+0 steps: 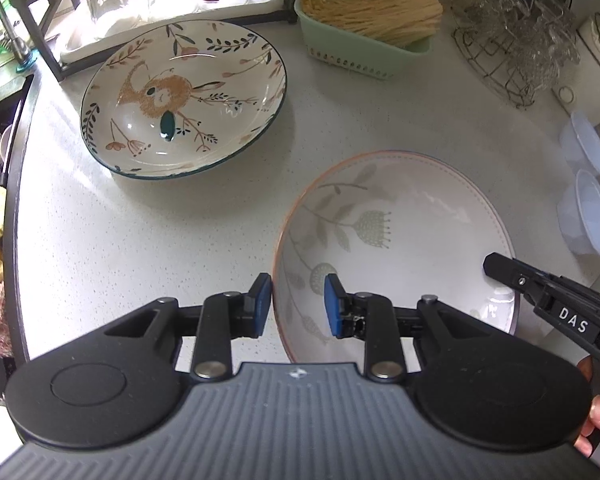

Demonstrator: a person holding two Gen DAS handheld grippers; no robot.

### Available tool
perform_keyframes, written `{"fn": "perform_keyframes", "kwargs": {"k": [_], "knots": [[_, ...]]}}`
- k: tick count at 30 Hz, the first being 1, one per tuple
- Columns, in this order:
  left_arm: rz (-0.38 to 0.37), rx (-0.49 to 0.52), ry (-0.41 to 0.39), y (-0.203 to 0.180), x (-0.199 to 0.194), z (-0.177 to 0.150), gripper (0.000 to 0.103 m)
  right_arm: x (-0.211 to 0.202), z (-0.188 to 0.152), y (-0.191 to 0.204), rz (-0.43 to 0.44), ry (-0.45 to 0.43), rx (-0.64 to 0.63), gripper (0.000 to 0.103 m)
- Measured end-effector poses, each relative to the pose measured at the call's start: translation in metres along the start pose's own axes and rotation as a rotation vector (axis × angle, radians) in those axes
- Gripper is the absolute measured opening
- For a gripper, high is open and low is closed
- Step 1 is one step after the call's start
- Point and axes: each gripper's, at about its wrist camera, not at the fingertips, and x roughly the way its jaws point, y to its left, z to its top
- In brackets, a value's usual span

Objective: Organize plates and bowls
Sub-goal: 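Open the left tool off the bowl rim and lift both tools away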

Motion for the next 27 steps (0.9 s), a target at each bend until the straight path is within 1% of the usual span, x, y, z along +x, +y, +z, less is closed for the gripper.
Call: {"fn": "perform_keyframes", "kwargs": {"k": [8,14,20,27], "knots": [[-0.056,-0.058,-0.044,0.011,-0.008,-0.014,0.032,-0.004,0.005,0.01,-0.038,-0.002,-0.061,0.01],[-0.097,-0.094,-0.057,0.018,-0.014,-0.02,0.032,-0.013,0.012,0.011,-0.039,-0.022,-0.055,0.01],[-0.122,-0.127,-0.087,0.022,-0.026,-0.024,0.032,-0.026,0.015,0.018,-0.037,-0.058,-0.088,0.01],[-0.137,-0.096,-0.159,0.01,-0.061,-0.025,0.032,-0.055,0.024,0.026,-0.002,-0.112,-0.093,0.01]]}}
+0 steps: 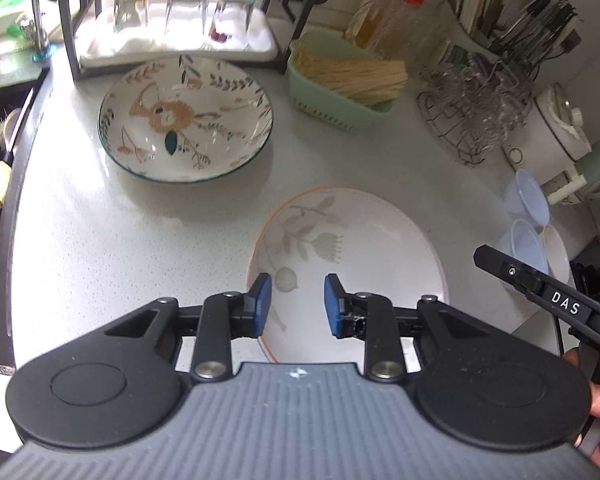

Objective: Organize plates and bowls
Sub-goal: 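Open the left tool off the bowl rim and lift both tools away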

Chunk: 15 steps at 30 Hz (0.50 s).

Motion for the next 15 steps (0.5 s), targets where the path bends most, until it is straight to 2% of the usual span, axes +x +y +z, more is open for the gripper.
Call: {"fn": "perform_keyframes", "kwargs": {"k": [5,10,15], "knots": [[0.041,0.046,-0.034,-0.013,-0.019,0.001,0.032,-0.03,0.012,0.007,0.032,-0.032,-0.034,0.01],[0.038,0.052,-0.075,-0.022,-0.041,0.004,0.032,-0.058,0.019,0.009,0.059,-0.066,-0.034,0.01],[0.044,0.075,-0.151,-0.041,-0.072,0.002,0.032,-0.087,0.022,0.013,0.078,-0.128,-0.045,0.01]]}}
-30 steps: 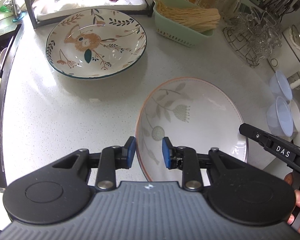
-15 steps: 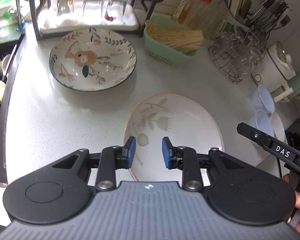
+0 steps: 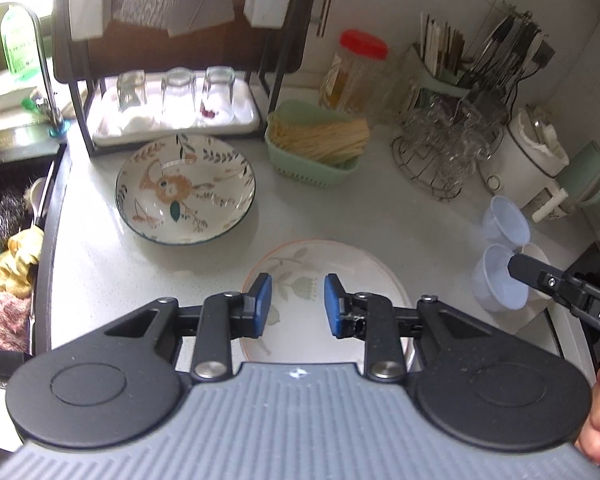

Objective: Organize plates and bowls
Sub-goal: 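Open the left tool off the bowl rim and lift both tools away, then move both tools to the rim of the floral deer plate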

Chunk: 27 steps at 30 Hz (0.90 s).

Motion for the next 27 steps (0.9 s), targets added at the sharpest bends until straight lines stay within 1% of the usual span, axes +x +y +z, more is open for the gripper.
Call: {"fn": "perform_keyframes", "kwargs": {"k": [3,6,9,14,15,20,23,27], "knots": [[-0.003,0.013,-0.05,-0.015,-0.023,0.001,0.032,-0.015,0.001,0.004,0.015,-0.024,-0.008,0.01],[0.007,0.054,-0.09,-0.032,-0.036,-0.003,0.032,-0.028,0.0,0.008,0.027,-0.046,-0.032,0.01],[-0.009,0.045,-0.096,-0.042,-0.039,-0.007,0.032,-0.039,0.001,0.008,0.026,-0.065,-0.054,0.01],[0.012,0.066,-0.118,-0.06,-0.043,-0.02,0.032,-0.052,-0.003,0.003,0.014,-0.074,-0.075,0.01],[0.01,0.072,-0.115,-0.062,-0.041,-0.024,0.032,-0.054,-0.005,0.0,0.013,-0.072,-0.072,0.01],[0.05,0.033,-0.077,-0.065,-0.03,-0.044,0.032,-0.06,-0.017,-0.014,0.014,-0.034,-0.081,0.01],[0.074,0.03,-0.081,-0.07,-0.031,-0.052,0.032,-0.063,-0.022,-0.022,0.024,-0.019,-0.089,0.01],[0.093,-0.004,-0.09,-0.075,-0.036,-0.061,0.032,-0.066,-0.026,-0.027,0.042,-0.01,-0.115,0.01]]}}
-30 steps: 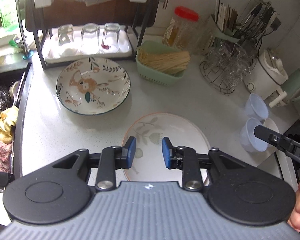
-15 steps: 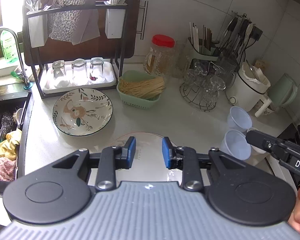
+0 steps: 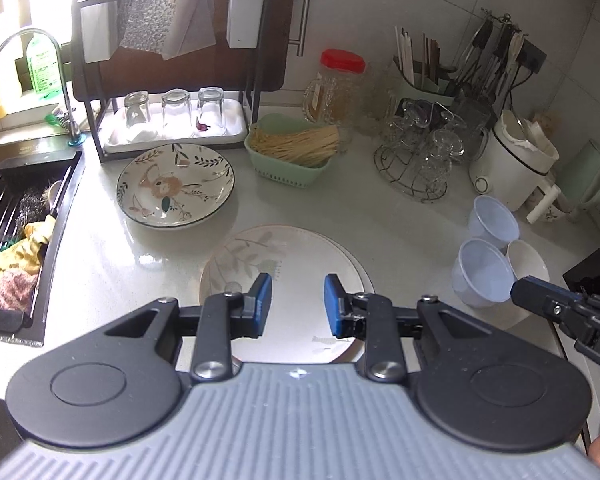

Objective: Organize plates and bowls
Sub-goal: 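Move both tools to the rim of the floral deer plate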

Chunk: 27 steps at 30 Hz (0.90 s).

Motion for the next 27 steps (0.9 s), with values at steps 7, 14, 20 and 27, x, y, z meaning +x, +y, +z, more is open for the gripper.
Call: {"fn": "perform_keyframes", "kwargs": {"k": [7,14,20,27], "knots": [[0.049,-0.05,0.003,0.007,-0.009,-0.013,0.032,0.005,-0.008,0.0,0.043,0.02,-0.011,0.01],[0.087,-0.081,0.005,0.019,-0.007,-0.012,0.032,0.015,-0.011,0.009,0.088,0.034,-0.038,0.01],[0.127,-0.093,0.012,0.048,-0.006,-0.005,0.032,0.033,-0.007,0.018,0.095,0.058,-0.041,0.01],[0.1,-0.124,-0.013,0.087,0.005,0.017,0.032,0.063,0.006,0.037,0.076,0.064,-0.054,0.011]]}}
